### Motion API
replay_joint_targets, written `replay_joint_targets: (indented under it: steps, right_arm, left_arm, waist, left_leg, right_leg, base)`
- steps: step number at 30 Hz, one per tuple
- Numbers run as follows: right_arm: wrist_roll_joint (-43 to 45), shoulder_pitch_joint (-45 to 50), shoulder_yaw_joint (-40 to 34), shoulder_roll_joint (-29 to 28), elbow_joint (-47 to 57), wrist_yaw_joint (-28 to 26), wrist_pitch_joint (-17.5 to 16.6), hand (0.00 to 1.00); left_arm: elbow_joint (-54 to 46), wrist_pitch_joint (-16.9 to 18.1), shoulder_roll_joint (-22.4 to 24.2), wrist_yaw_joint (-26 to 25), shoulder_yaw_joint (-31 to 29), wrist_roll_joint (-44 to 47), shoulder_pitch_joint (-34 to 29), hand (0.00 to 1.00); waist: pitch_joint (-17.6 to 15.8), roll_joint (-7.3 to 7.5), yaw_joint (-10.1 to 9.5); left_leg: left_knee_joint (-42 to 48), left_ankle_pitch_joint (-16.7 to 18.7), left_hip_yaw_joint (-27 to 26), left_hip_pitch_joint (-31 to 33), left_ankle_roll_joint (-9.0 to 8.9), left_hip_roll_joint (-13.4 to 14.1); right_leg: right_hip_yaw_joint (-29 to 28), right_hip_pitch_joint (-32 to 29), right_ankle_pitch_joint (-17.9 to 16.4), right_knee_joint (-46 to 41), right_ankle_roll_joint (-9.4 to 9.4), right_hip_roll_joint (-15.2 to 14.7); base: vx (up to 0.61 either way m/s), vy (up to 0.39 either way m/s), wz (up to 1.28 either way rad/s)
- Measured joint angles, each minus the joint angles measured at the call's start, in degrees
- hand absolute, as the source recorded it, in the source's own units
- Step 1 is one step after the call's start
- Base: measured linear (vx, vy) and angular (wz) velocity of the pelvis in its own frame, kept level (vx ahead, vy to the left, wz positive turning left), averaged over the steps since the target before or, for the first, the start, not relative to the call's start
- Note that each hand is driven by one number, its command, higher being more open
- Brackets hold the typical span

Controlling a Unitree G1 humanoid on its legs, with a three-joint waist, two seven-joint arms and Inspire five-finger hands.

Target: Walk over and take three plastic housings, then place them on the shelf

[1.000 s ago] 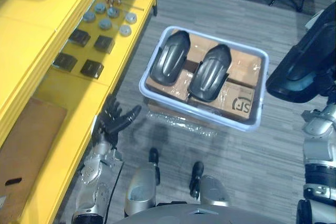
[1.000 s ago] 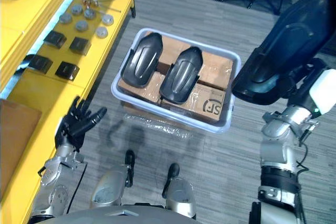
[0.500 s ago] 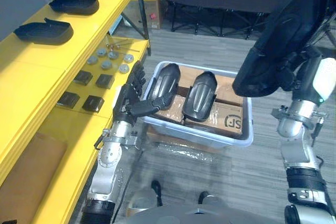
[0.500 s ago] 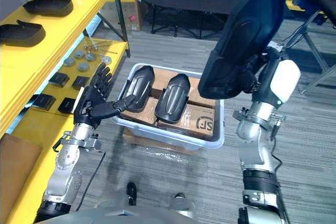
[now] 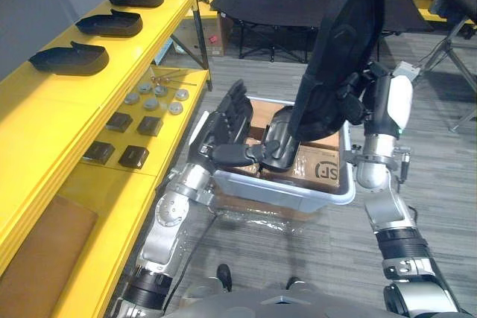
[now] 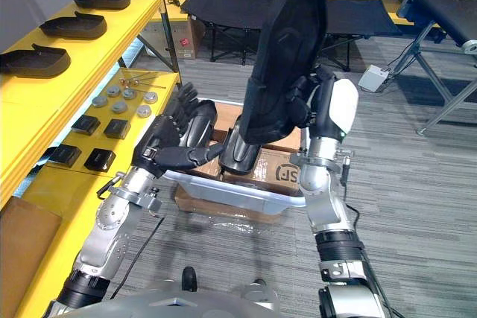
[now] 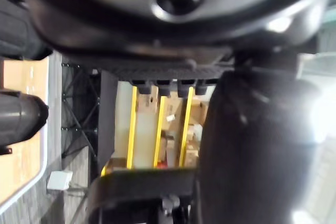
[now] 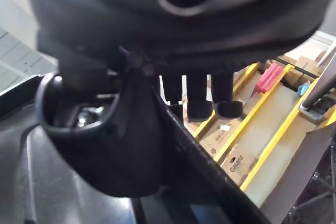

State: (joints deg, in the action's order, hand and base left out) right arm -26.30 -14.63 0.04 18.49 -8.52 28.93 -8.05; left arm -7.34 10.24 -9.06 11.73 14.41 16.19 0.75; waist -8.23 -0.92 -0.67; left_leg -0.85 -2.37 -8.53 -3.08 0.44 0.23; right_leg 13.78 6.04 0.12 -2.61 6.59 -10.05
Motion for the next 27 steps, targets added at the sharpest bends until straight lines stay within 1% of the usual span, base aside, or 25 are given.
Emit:
replay_joint_targets:
  steps: [2,5,7,11,14,18,23,24,27]
  right_arm:
    - [0.26,-0.07,1.17,-0.94,0.00,-0.01,-0.22,0.00]
    - [0.81,-0.18,3.26,-0.97,-0.07,-0.42,-0.26,0.00]
    - [0.86,-0.18,3.83,-1.02,-0.13,-0.81,-0.26,0.00]
    - [1.37,-0.22,5.24,-1.80,-0.30,-0.96,-0.34,0.00]
    - [2.54,-0.41,6.46,-3.39,-1.51,-1.04,-1.28,0.00]
    - [3.12,-0.60,7.85,-3.68,-3.14,-2.22,-2.38,0.00]
    - [4.91,-0.60,9.80,-3.86,-3.34,-3.87,-4.36,0.00]
    - [5.27,-0.60,9.81,-4.35,-3.70,-4.54,-5.40,0.00]
    - [6.35,-0.59,10.48,-5.64,-4.65,-5.49,-6.50,0.00]
  left_arm:
    - [-0.03,-1.02,-0.01,0.59,1.30,-0.01,0.69,1.00]
    - [-0.03,-2.40,0.06,0.97,1.82,-0.03,1.55,1.00]
    - [-0.03,-3.43,-0.03,0.87,2.19,-0.03,1.80,1.00]
    - [0.00,-6.39,-0.49,0.76,3.58,-0.04,1.97,1.00]
    - [0.07,-7.99,-0.44,-0.17,4.28,-0.04,2.44,1.00]
    - [1.36,-8.34,-0.64,-2.65,5.42,-0.04,3.49,1.00]
    - [3.79,-9.42,-0.61,-5.38,5.41,0.03,3.93,1.00]
    - [4.48,-9.43,-0.61,-6.01,5.40,1.37,3.93,1.00]
    - [5.38,-9.44,-0.60,-6.51,5.24,4.44,3.93,1.00]
  waist:
    - [0.49,0.01,-0.06]
    - [0.54,0.01,0.09]
    - [0.56,0.01,0.11]
    - [0.58,0.02,0.10]
    - [0.64,0.02,0.24]
    - [0.82,0.21,-0.12]
    - [0.95,0.45,-0.06]
    - [1.02,0.59,-0.11]
    - [1.20,1.08,-0.30]
  left_leg:
    - [-1.42,-0.45,-0.14,-0.72,-0.33,-0.13]
    - [-3.85,-1.88,-0.29,-1.92,-0.07,-0.36]
    - [-3.99,-1.94,-0.31,-2.03,-0.09,-0.52]
    - [-4.07,-2.29,-0.40,-2.13,0.40,-0.76]
    - [-4.17,-2.39,-0.43,-2.20,0.43,-0.70]
    - [-4.18,-2.43,-0.41,-2.14,0.37,-0.57]
    - [-4.17,-2.53,-0.26,-2.16,0.43,-0.51]
    - [-4.16,-2.53,-0.22,-2.16,0.43,-0.51]
    - [-4.04,-2.53,-0.12,-2.18,0.43,-0.52]
  right_leg:
    - [-0.12,0.00,0.02,0.01,0.02,-0.01]
    - [-0.21,0.00,0.10,0.02,0.06,-0.02]
    - [-0.27,0.03,0.15,0.01,0.12,-0.15]
    - [-0.33,0.05,0.27,0.00,0.18,-0.37]
    - [-0.39,0.07,0.30,0.02,0.14,-0.37]
    - [-1.18,0.74,1.24,1.94,-0.07,0.08]
    - [-1.14,0.85,1.24,1.95,-0.08,0.16]
    - [-1.13,0.86,1.25,1.95,-0.09,0.16]
    - [-1.06,0.94,1.25,1.95,-0.10,0.16]
  base:
    - [0.00,0.000,0.00]
    - [0.00,0.000,0.00]
    - [-0.01,0.017,0.00]
    - [-0.01,0.026,-0.01]
    - [0.00,0.000,0.00]
    - [-0.01,0.013,-0.04]
    - [0.00,0.000,0.00]
    - [0.00,0.000,0.00]
    - [0.00,0.000,0.00]
